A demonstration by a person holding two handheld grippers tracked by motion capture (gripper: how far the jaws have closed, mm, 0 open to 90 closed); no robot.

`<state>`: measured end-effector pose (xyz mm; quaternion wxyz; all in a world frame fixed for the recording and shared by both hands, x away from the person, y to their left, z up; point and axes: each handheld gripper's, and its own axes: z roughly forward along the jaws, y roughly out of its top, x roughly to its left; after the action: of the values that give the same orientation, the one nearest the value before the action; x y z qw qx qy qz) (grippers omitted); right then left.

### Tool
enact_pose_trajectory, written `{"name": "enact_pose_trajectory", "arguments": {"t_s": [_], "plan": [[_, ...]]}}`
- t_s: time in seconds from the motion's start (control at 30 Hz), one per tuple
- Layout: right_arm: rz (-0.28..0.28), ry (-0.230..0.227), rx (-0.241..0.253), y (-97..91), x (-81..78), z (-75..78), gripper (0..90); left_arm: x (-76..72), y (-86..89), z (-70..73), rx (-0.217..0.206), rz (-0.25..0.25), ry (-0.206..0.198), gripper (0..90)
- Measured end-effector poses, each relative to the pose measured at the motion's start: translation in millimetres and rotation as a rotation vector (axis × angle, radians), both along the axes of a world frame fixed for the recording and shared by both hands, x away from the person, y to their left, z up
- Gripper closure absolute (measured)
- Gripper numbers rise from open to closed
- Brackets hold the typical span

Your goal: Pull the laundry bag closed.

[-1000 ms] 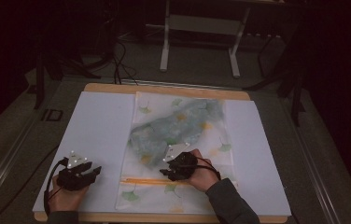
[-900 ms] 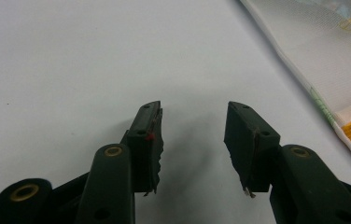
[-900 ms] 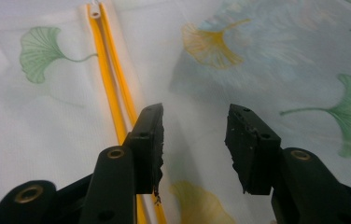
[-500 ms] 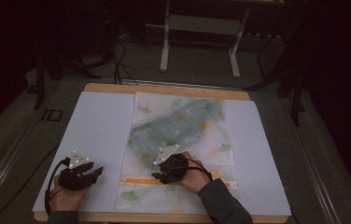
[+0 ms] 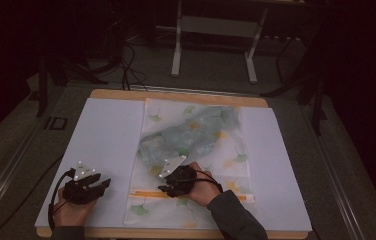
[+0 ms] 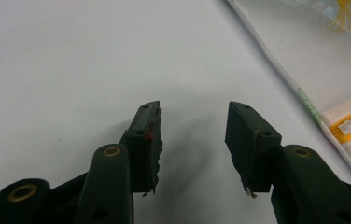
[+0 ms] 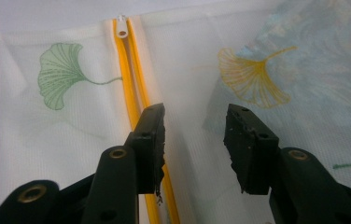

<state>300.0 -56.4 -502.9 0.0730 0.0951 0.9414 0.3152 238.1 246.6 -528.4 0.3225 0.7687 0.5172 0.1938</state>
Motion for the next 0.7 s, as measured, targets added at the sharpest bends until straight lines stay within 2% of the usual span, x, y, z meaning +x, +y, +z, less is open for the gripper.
{"name": "enact_pose_trajectory", "arguments": {"t_s": [0.7], "plan": [[0.063,0.008,-0.002,21.7,-5.2,-3.2,62.1,0.7,-2.0,0.0,0.002,-0.006,0.002,55.5]]}}
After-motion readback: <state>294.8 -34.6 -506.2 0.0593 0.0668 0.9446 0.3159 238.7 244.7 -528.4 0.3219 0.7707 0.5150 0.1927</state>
